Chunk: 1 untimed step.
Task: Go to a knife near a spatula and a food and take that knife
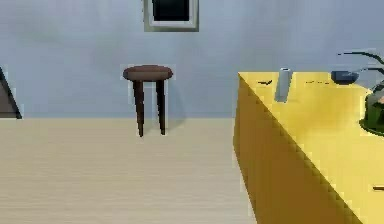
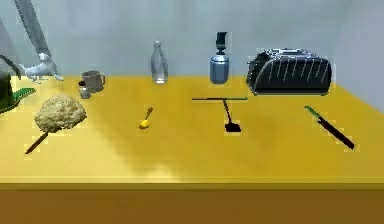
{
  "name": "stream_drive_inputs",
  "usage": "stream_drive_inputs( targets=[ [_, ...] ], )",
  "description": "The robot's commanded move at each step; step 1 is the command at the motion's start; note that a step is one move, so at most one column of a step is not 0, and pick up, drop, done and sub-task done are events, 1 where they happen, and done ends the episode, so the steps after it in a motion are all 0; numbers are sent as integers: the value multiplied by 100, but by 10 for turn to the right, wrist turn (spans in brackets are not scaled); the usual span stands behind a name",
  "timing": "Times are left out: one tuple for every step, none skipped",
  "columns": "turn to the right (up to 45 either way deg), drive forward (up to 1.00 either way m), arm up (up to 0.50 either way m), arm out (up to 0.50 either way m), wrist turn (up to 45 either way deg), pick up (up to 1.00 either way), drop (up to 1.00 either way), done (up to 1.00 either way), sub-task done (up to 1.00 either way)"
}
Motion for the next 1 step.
stream_drive_inputs(
  targets=[
    [-450, 0, 0, 0, 0, 0, 0, 0, 0]
  ],
)
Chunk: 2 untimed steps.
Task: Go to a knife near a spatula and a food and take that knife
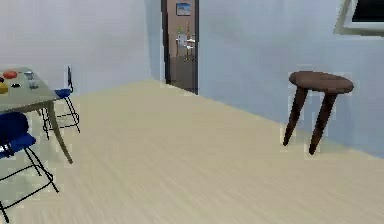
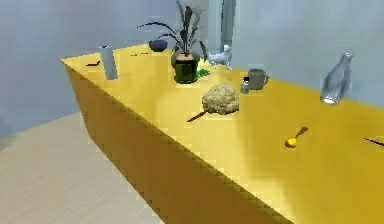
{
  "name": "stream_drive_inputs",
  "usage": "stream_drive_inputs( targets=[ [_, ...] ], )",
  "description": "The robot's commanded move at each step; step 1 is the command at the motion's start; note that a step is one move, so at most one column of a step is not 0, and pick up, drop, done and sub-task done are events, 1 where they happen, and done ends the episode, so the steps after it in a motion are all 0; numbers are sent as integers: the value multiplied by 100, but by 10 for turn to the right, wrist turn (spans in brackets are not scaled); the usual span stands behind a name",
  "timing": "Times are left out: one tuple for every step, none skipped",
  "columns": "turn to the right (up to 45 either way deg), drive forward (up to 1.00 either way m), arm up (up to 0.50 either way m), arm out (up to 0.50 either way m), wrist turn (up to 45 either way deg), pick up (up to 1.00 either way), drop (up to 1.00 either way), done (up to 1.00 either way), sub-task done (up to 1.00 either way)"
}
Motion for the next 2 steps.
stream_drive_inputs(
  targets=[
    [-180, 0, 0, 0, 0, 0, 0, 0, 0],
    [0, 25, 0, 0, 0, 0, 0, 0, 0]
  ],
)
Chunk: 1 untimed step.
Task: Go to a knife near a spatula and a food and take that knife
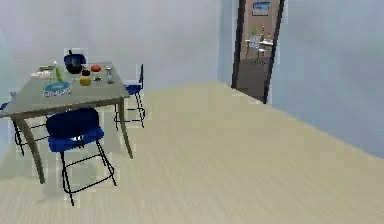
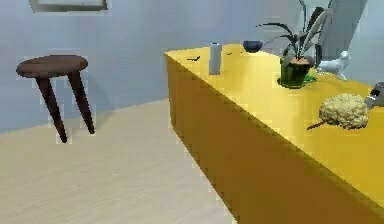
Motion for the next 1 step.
stream_drive_inputs(
  targets=[
    [450, 0, 0, 0, 0, 0, 0, 0, 0]
  ],
)
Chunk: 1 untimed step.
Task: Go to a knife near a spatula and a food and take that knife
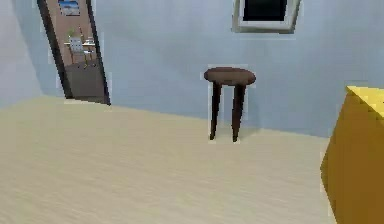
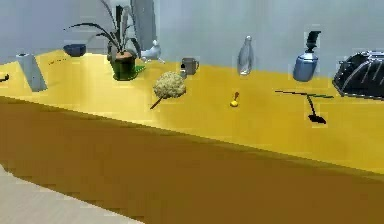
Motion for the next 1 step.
stream_drive_inputs(
  targets=[
    [450, 0, 0, 0, 0, 0, 0, 0, 0]
  ],
)
